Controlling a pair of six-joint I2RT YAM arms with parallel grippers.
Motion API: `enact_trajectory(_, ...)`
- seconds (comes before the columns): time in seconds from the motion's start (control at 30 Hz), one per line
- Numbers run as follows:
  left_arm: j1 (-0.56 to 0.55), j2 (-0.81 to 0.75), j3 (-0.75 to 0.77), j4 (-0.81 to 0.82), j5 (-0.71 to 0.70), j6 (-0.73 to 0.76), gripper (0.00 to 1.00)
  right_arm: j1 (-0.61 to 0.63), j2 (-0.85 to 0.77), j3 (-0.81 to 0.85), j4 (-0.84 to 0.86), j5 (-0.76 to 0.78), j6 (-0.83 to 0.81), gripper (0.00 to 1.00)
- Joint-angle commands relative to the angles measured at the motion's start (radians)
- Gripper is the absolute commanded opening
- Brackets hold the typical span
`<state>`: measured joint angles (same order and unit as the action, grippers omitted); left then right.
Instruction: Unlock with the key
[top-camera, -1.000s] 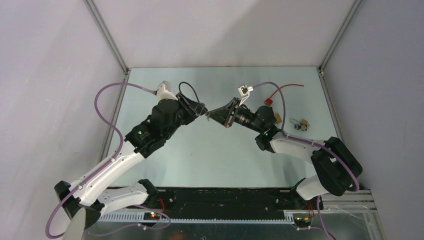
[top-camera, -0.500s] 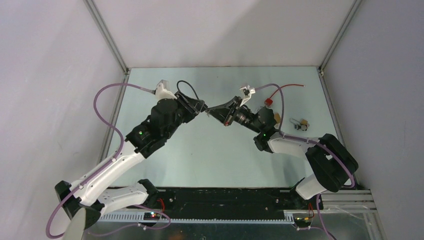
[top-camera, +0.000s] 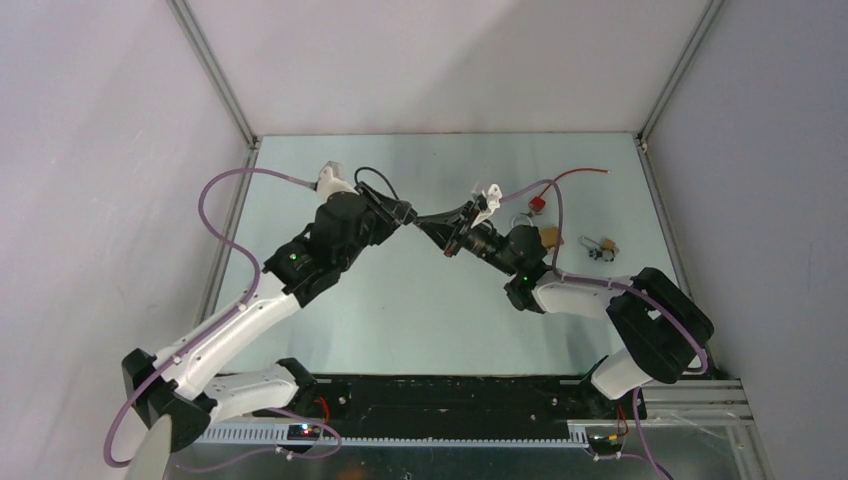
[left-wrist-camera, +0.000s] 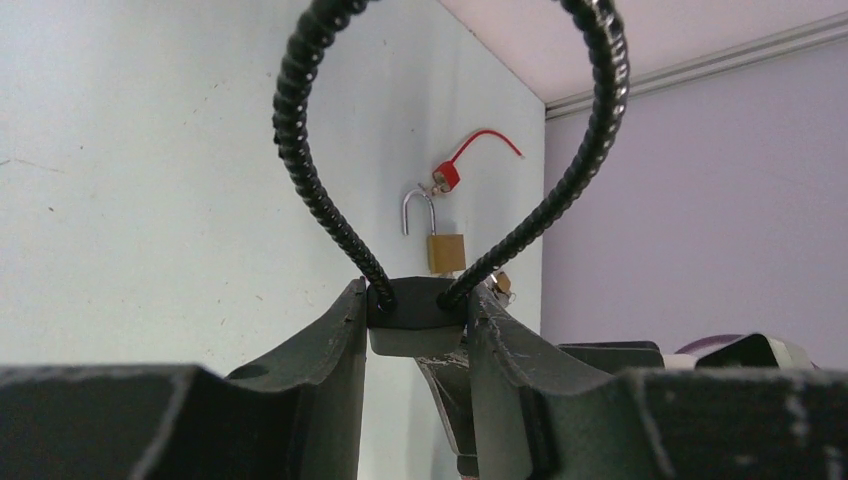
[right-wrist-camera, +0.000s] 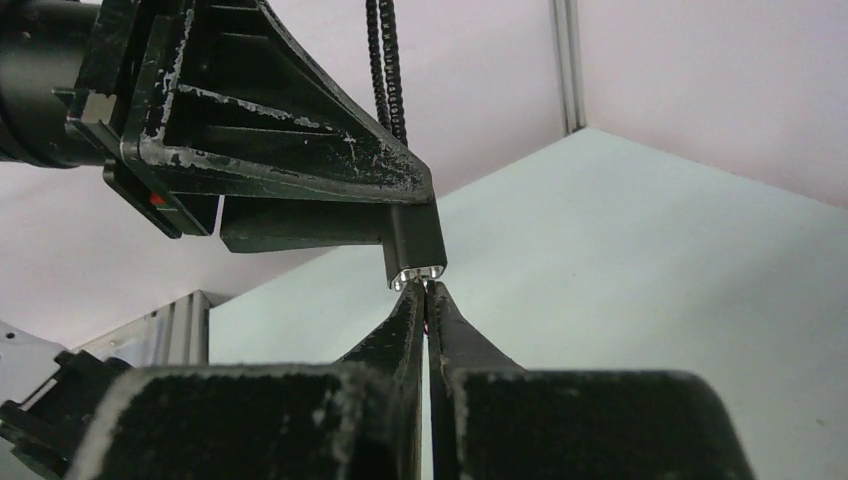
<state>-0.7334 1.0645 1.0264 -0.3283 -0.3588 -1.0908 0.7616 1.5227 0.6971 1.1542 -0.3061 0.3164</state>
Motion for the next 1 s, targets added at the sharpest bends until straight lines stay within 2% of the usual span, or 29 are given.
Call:
enact_trajectory(0.0,-0.009,0.033,0.011,-0.008,0.191,-0.076,0.13,0.014,-0.02,0.009,0.068,0.019,-0.049,0.02)
enact_trajectory(0.13,0.056,0.046,-0.006,-0.008,0.229,-0.126,0.12,-0.007,-0.045,-0.005,0.04,-0.002,0.0,0.29)
enact_trajectory(0.2,0.09,0.059,-0.01,-0.008,0.248,-0.151,0.12,-0.018,-0.06,-0.013,0.021,-0.016,0.031,0.38)
enact_trajectory(0.33,0.139,0.086,0.001,-0.007,0.283,-0.185,0.12,-0.046,-0.101,-0.06,-0.004,-0.032,0.093,0.45)
enact_trajectory(0.5,0.158,0.094,0.017,-0.006,0.298,-0.184,0.12,-0.061,-0.15,-0.106,-0.033,-0.039,0.139,0.45)
enact_trajectory(0.97,0.158,0.091,0.025,-0.007,0.329,-0.175,0.12,-0.074,-0.047,-0.085,0.032,-0.106,0.262,0.29)
